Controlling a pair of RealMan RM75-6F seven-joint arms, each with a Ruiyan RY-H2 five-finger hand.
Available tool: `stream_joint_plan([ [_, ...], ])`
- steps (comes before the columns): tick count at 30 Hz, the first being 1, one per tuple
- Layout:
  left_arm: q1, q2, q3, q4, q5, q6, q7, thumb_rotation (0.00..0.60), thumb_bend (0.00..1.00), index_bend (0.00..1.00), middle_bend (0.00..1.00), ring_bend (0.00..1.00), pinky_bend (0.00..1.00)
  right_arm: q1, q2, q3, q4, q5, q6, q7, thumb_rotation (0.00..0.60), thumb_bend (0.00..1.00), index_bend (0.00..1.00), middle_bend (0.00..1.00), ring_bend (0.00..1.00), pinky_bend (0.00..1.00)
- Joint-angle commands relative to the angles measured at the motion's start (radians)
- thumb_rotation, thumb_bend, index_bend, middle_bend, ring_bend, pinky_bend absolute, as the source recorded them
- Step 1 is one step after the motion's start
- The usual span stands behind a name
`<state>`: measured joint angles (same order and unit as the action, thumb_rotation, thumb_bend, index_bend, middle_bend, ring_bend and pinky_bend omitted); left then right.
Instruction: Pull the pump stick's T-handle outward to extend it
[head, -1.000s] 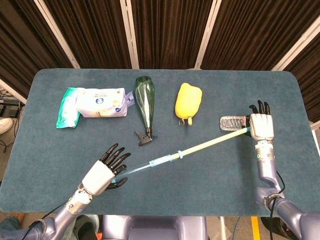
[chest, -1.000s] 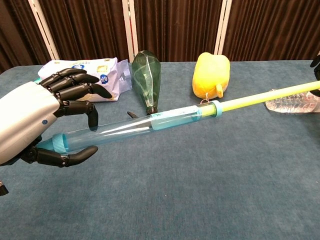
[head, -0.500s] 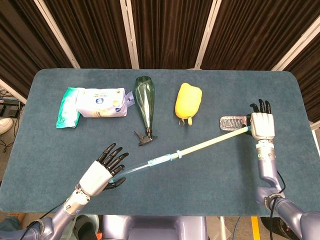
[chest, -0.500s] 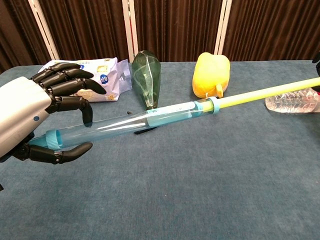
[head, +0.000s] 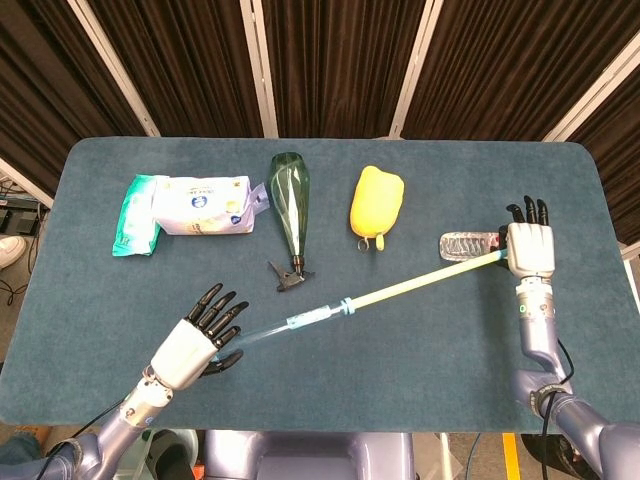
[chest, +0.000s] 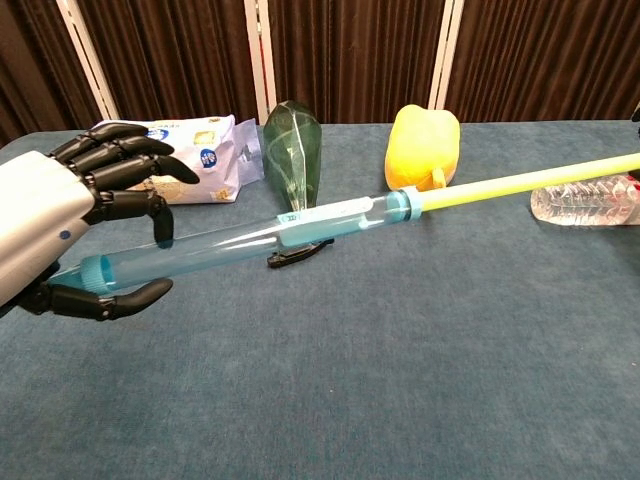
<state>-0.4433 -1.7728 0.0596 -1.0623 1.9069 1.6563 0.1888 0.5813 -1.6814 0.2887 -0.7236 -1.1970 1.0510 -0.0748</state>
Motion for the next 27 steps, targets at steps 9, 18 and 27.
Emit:
stream_joint_plan([
  [9, -0.075, -0.107, -0.078, 0.145, -0.094, -0.146, -0.020, 0.600, 0.09, 0.00, 0.10, 0.10, 0.08, -0.039, 0.083, -0.035, -0.165, 0.039, -0.056, -0.130, 0.600, 0.29, 0.04, 0.00, 0.00, 0.00],
  [18, -0.061, -0.050, -0.060, 0.091, -0.116, -0.152, -0.039, 0.600, 0.08, 0.00, 0.07, 0.08, 0.08, -0.075, 0.149, -0.036, -0.285, 0.124, -0.019, -0.334, 0.600, 0.15, 0.00, 0.00, 0.00, 0.00],
  [27, 0.019, 0.134, -0.043, -0.105, -0.216, -0.176, -0.043, 0.600, 0.08, 0.00, 0.07, 0.07, 0.08, -0.230, 0.320, -0.095, -0.627, 0.024, 0.204, -0.274, 0.600, 0.10, 0.00, 0.00, 0.00, 0.00],
])
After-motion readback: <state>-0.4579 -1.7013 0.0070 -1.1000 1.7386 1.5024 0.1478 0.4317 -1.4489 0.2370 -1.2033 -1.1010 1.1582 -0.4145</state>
